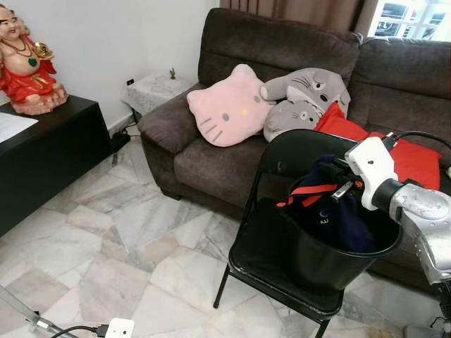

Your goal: Hang hanger

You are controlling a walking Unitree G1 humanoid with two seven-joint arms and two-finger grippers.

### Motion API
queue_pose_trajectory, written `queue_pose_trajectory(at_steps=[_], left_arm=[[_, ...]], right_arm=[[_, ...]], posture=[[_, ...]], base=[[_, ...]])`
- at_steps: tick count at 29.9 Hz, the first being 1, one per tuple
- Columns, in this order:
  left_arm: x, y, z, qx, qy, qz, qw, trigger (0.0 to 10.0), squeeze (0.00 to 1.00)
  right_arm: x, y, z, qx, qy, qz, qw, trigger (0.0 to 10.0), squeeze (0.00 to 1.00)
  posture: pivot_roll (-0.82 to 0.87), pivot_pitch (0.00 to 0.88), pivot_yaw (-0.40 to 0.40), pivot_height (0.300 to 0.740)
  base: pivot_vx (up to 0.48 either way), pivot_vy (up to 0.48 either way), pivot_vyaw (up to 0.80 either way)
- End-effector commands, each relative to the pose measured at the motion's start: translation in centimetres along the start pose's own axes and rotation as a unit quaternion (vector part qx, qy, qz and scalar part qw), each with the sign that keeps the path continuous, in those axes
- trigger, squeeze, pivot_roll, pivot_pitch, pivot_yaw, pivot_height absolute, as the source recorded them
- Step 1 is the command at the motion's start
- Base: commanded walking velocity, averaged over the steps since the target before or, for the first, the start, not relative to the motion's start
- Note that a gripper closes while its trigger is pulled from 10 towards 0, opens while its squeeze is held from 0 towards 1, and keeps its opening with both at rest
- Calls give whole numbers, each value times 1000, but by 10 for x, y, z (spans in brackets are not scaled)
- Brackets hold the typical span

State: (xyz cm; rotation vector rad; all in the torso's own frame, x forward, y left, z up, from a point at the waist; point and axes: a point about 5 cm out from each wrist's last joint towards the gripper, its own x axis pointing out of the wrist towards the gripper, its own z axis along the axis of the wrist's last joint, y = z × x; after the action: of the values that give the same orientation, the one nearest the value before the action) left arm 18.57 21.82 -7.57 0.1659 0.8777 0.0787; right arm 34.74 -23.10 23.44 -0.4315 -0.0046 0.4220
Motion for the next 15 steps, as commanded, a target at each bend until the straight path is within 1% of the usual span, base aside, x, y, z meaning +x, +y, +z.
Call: queue_pose_trajectory(at_steps=[1, 2, 3, 5, 6, 7, 8, 11, 12, 13, 14, 15], left_arm=[[-1, 0, -4, 13, 14, -4, 1000, 10000, 0], [-1, 0, -4, 13, 14, -4, 1000, 10000, 0], [-1, 0, -4, 13, 14, -3, 1000, 10000, 0], [0, 0, -4, 13, 14, -3, 1000, 10000, 0], [0, 0, -4, 13, 14, -4, 1000, 10000, 0], [0, 0, -4, 13, 14, -4, 1000, 10000, 0], [-1, 0, -4, 12, 14, -4, 1000, 10000, 0], [-1, 0, -5, 12, 14, -4, 1000, 10000, 0], [-1, 0, -5, 13, 15, -5, 1000, 10000, 0], [-1, 0, -5, 13, 15, -5, 1000, 10000, 0], [-1, 0, -5, 14, 15, -5, 1000, 10000, 0], [-1, 0, -5, 15, 16, -6, 1000, 10000, 0]], right_arm=[[-6, -26, 26, 34, -68, -81, 994, 0, 0], [-6, -28, 28, 43, -73, -91, 992, 0, 0], [-8, -28, 25, 43, -62, -90, 993, 0, 0], [-11, -18, 14, 26, -29, -67, 997, 0, 0], [-13, -10, 6, 36, -13, -61, 997, 0, 0], [-13, -10, 6, 36, -13, -61, 997, 0, 0], [-15, -4, -1, 63, -5, -74, 995, 0, 0], [-18, 2, -9, 98, 5, -95, 991, 0, 0], [-20, 12, -18, 153, 10, -117, 981, 0, 0], [-20, 12, -18, 153, 10, -117, 981, 0, 0], [-21, 19, -23, 184, 14, -127, 974, 0, 0], [-23, 27, -31, 227, 23, -142, 963, 0, 0]], posture=[[6, 0, 22, 740], [6, 0, 22, 740], [6, 0, 20, 740], [3, 0, 18, 740], [6, 0, 16, 740], [6, 0, 16, 740], [4, 1, 16, 740], [-1, 4, 17, 740], [-6, 4, 17, 740], [-6, 4, 17, 740], [-7, 5, 17, 740], [-7, 7, 16, 740]], base=[[0, 0, 0], [0, 0, 0], [0, 0, 0], [0, 0, 0], [0, 0, 0], [0, 0, 0], [0, 0, 0], [0, 0, 0], [0, 0, 0], [0, 0, 0], [0, 0, 0], [0, 0, 0]])
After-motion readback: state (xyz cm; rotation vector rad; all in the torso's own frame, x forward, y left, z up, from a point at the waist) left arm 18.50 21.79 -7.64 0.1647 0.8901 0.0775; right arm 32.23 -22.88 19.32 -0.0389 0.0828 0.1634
